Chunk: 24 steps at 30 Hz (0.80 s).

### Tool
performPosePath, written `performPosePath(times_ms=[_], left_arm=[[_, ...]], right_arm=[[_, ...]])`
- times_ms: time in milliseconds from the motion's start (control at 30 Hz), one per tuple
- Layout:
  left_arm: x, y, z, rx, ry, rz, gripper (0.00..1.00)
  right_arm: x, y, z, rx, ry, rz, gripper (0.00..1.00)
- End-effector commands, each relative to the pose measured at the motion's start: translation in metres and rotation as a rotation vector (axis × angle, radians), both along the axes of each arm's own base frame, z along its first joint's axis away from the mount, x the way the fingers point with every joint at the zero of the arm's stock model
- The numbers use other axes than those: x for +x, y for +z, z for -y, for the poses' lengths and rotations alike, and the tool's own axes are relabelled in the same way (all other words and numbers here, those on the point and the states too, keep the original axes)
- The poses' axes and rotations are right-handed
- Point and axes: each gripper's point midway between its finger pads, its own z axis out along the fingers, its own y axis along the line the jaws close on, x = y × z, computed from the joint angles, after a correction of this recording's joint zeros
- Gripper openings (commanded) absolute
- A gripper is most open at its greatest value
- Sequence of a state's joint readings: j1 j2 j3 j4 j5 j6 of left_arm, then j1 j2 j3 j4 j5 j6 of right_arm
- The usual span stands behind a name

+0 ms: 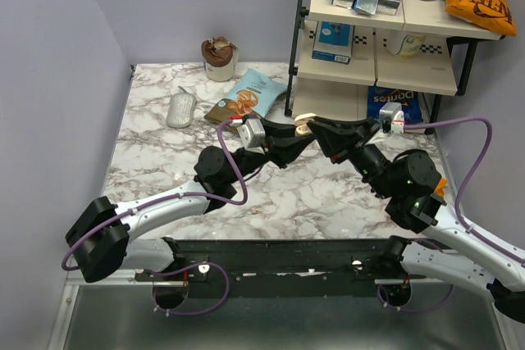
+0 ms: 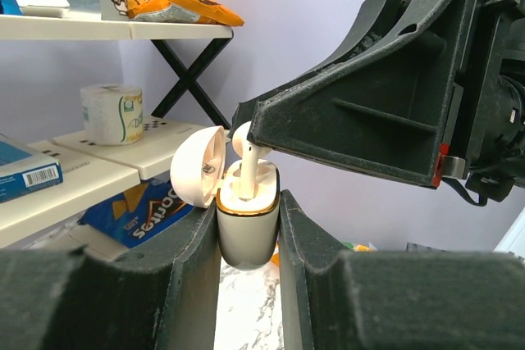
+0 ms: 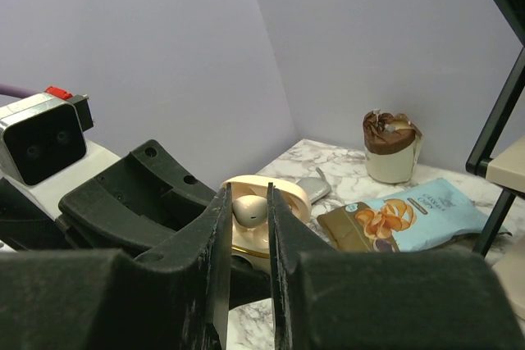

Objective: Insert the wireless bluetooth earbuds into the charging case
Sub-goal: Place the earbud in the charging case.

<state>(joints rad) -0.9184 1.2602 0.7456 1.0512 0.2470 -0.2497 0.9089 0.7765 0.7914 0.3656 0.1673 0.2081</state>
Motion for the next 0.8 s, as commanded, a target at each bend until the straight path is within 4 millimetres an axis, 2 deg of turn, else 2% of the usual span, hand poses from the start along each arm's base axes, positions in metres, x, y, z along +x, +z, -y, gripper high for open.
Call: performPosePath(times_ms=[0, 500, 767], left_arm=[[-0.007, 0.034, -0.014, -0.087, 0.018, 0.074, 0.0], [-0.004, 0.018, -0.008, -0.055, 0.009, 0.051, 0.0], [-0.002, 0.009, -0.005, -0.038, 0.01, 0.039, 0.0]], right_arm=[[0.006, -0.015, 0.002, -0.038, -0.033, -0.03, 0.01], [0.001, 0.021, 0.005, 0.045, -0.019, 0.0, 0.01], [-0.001, 0.029, 0.003, 0.053, -0.007, 0.014, 0.01]])
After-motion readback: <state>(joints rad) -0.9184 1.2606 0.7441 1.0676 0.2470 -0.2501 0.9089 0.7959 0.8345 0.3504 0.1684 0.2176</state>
